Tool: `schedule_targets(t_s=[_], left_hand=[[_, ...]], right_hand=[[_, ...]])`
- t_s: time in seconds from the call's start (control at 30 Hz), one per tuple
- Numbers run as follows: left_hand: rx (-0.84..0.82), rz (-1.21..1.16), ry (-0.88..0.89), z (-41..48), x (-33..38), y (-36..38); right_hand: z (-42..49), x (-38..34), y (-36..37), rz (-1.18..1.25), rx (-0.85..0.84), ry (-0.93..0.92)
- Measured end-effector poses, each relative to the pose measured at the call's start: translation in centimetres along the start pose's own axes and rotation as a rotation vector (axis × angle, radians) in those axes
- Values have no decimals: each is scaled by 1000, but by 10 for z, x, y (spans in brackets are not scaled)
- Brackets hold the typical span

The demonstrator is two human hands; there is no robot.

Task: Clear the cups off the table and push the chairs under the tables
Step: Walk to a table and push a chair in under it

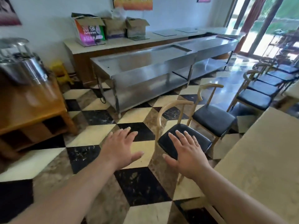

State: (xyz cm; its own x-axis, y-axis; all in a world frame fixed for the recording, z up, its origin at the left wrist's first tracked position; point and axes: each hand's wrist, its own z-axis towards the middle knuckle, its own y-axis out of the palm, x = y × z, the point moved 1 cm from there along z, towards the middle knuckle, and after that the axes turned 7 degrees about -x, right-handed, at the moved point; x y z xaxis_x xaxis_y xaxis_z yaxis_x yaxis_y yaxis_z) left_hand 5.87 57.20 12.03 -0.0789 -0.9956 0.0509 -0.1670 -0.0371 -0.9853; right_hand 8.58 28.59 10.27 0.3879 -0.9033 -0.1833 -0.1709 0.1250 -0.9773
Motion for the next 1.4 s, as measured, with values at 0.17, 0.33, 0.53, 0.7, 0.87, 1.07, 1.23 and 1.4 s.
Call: schedule_targets(t_s=[0.17,0.33,0.53,0.7,0.87,1.07,1.23,1.4], left_hand=[[31,18,-63,14,-73,-25],[75,41,-74,48,-110,-57],[129,84,-29,111,-126,-96],[163,140,-28,205,-138,-132],[162,176,-35,312,-147,-167],[191,175,-14,423,-152,-186],[146,160,63,501,-157,-183],[105,125,131,573,-181,-178]], right_hand=[[63,-46,-17,7,63,-43],[120,-62,-33,-28,123,-94],[201,-45,-58,16,177,-89],[303,-13,-79,73,225,-88],[394,31,-105,87,209,-56],[478,81,-126,81,186,-8],[532,102,-125,74,160,27],[586,114,-128,36,171,84]])
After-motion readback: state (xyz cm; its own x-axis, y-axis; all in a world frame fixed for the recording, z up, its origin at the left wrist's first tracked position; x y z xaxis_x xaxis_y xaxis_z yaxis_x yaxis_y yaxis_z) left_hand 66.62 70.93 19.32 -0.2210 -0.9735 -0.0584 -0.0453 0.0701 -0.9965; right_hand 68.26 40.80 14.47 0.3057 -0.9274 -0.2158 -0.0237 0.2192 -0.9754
